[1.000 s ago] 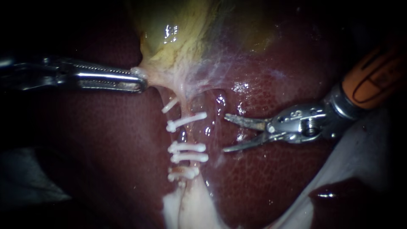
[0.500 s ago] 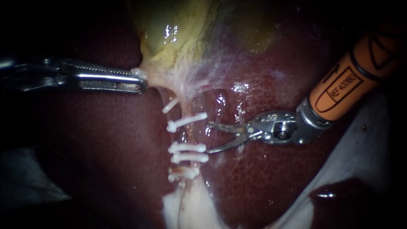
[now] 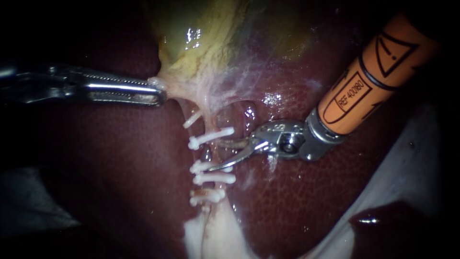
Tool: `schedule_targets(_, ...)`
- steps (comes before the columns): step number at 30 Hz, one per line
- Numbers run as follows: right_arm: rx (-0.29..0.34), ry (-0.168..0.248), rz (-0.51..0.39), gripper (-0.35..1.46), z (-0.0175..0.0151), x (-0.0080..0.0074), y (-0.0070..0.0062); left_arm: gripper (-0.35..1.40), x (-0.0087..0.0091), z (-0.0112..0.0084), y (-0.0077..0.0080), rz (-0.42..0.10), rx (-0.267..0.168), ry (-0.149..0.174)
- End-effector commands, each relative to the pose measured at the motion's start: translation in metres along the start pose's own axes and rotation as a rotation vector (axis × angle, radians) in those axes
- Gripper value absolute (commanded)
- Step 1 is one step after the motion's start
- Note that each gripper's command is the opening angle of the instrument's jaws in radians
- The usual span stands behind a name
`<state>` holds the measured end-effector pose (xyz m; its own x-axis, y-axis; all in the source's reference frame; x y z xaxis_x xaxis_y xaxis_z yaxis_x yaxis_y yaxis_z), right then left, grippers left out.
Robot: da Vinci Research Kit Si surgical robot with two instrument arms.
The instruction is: Go to the cutting position right tube
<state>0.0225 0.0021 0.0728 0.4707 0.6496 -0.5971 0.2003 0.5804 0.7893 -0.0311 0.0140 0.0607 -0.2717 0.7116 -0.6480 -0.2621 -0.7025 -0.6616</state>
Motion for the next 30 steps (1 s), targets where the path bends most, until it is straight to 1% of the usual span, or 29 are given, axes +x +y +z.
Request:
schedule_targets(1,0.010,0.001,0.002,1.37,0.0000,0.0000,-0.0001,-0.35,0.0000,0.0000,0.0000,0.000,-0.001,0.000)
schedule_targets(7,0.048,0.023,-0.006,1.32,0.0005,0.0003,-0.0003,-0.35,0.0000,0.0000,0.0000,0.000,-0.001,0.000)
schedule_targets(10,0.055,0.027,-0.010,1.30,0.0011,0.0007,-0.0003,-0.35,0.0000,0.0000,0.0000,0.000,0.000,0.000)
schedule_targets(13,0.051,0.031,-0.010,1.30,0.0018,0.0011,-0.0004,-0.35,0.0000,0.0000,0.0000,0.000,0.000,0.000)
schedule_targets(18,0.026,0.064,0.016,1.30,0.0032,0.0020,0.0001,-0.35,0.0000,0.0001,0.0000,0.000,0.000,0.000)
schedule_targets(23,0.016,0.072,0.024,1.30,0.0041,0.0026,0.0004,-0.35,0.0000,0.0001,0.0000,0.000,0.000,0.000)
schedule_targets(30,0.018,0.091,0.060,1.30,0.0052,0.0033,0.0004,-0.35,-0.0001,0.0001,0.0000,0.001,0.000,0.000)
